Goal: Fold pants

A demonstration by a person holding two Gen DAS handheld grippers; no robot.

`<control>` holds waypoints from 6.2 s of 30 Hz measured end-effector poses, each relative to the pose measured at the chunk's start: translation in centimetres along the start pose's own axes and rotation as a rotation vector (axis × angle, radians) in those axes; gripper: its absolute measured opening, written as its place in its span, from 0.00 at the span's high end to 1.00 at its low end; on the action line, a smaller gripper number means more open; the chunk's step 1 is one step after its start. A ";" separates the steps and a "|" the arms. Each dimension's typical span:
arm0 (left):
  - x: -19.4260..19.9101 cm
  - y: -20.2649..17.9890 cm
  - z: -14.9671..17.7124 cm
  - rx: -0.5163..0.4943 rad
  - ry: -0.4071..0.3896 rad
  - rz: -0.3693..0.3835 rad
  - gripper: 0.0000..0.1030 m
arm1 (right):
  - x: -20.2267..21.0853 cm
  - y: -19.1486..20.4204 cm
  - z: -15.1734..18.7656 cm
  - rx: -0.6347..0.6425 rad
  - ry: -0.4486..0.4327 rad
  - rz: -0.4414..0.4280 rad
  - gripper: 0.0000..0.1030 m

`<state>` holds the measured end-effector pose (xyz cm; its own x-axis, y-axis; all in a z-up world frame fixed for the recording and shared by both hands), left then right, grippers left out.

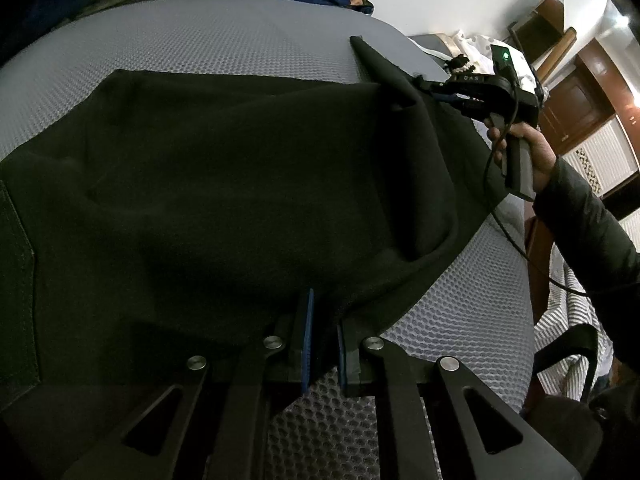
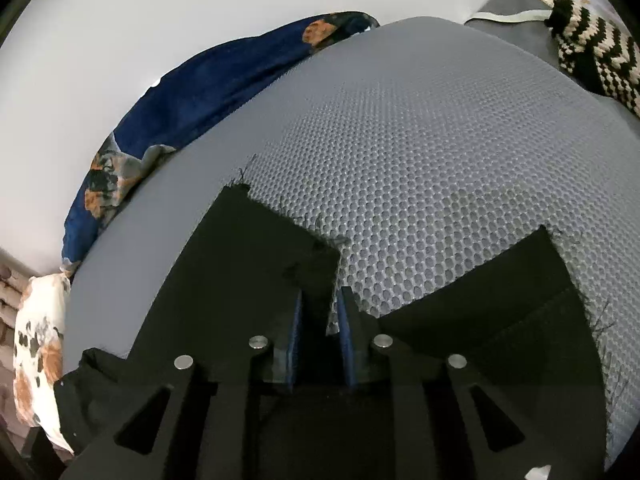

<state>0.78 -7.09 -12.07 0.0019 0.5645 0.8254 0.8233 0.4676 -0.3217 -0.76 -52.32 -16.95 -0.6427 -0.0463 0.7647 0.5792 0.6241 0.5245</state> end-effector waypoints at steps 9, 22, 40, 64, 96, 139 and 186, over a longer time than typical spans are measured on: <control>0.0 0.0 0.1 0.001 0.001 0.000 0.89 | -0.7 1.3 0.0 0.045 -0.009 0.013 0.81; 0.0 -1.1 0.0 -0.020 0.014 -0.044 0.89 | 6.8 4.6 -0.3 0.252 -0.193 0.201 0.97; -1.0 -3.0 -0.9 -0.163 0.043 -0.074 0.86 | 12.8 -9.4 9.2 0.056 -0.142 0.513 0.99; 5.1 2.6 -3.1 0.068 -0.132 -0.097 0.40 | 8.3 -7.1 -0.3 0.088 0.017 0.139 0.73; 1.8 6.9 -2.5 0.268 -0.015 -0.207 0.40 | 4.1 -6.0 -1.8 0.491 0.089 0.127 0.70; 2.7 6.2 -2.8 0.265 -0.075 -0.239 0.28 | 7.5 -3.0 -1.7 0.249 -0.155 0.181 0.98; 11.4 15.6 4.8 0.282 -0.168 -0.390 0.28 | -9.2 35.7 19.8 0.878 0.545 -0.285 0.66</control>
<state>10.94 9.87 -9.94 -0.3848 0.4022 0.8308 0.5592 0.8177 -0.1368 15.92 -14.16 -12.68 -0.2612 -0.4852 0.8345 -0.2597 0.8680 0.4233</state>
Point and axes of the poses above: each gripper's, at about its wrist camera, not at the fingertips, and x roughly against the way its jaws point, y to its left, z to its underside, the point moved 4 cm from there along -x, roughly the way its jaws point, and after that the axes turned 12 degrees about -x, right-handed, at the moved point
